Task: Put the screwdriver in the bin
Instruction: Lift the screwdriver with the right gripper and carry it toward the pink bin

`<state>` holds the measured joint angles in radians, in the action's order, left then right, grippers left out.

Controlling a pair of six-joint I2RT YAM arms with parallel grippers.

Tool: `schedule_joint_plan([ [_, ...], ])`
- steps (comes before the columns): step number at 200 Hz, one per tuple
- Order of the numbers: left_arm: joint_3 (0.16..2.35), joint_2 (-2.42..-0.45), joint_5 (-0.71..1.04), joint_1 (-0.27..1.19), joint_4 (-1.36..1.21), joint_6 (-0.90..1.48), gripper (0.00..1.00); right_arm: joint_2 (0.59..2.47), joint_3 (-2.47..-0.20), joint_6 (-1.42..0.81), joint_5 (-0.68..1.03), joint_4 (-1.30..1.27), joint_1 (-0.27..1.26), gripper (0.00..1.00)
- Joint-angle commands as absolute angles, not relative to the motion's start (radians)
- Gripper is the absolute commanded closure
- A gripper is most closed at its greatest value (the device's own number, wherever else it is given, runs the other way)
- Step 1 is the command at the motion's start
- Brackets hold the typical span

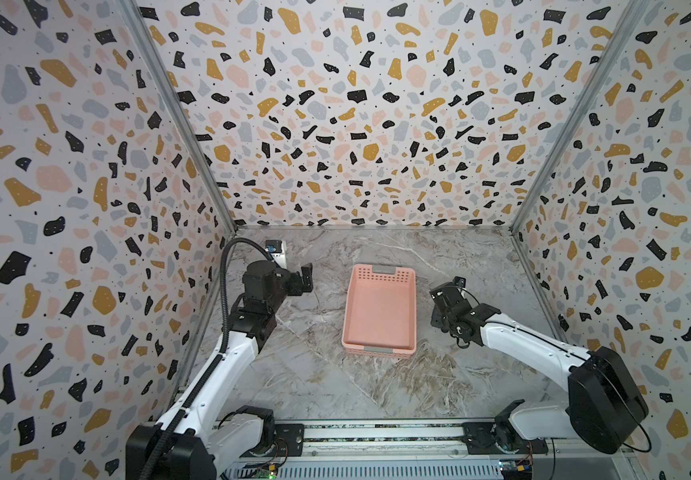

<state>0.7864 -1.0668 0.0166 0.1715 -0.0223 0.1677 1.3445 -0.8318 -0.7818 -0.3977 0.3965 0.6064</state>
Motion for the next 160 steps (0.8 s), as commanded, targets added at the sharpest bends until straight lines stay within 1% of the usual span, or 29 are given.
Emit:
schedule_joint_plan([
  [1, 0.814, -1.068, 0.017, 0.176, -0.042, 0.158, 0.00, 1.306, -0.904, -0.766, -0.453, 0.461, 0.650, 0.72],
  [30, 0.815, -1.072, 0.020, 0.176, -0.039, 0.159, 0.00, 1.334, -0.980, -0.769, -0.503, 0.492, 0.715, 0.73],
  [70, 0.813, -1.068, 0.016, 0.176, -0.040, 0.158, 0.00, 1.405, -0.985, -0.787, -0.495, 0.506, 0.716, 0.73],
  [91, 0.814, -1.069, 0.013, 0.176, -0.042, 0.158, 0.00, 1.414, -0.966, -0.818, -0.481, 0.520, 0.716, 0.72],
  [107, 0.815, -1.071, 0.014, 0.176, -0.038, 0.156, 0.00, 1.398, -0.934, -0.845, -0.469, 0.517, 0.715, 0.68],
  [115, 0.815, -1.069, 0.014, 0.176, -0.040, 0.155, 0.00, 1.389, -0.917, -0.861, -0.453, 0.513, 0.712, 0.64],
  [136, 0.816, -1.074, 0.020, 0.176, -0.039, 0.159, 0.00, 1.367, -0.859, -0.899, -0.384, 0.474, 0.709, 0.46],
  [160, 0.817, -1.075, 0.021, 0.176, -0.041, 0.161, 0.00, 1.368, -0.808, -0.939, -0.315, 0.427, 0.706, 0.42],
])
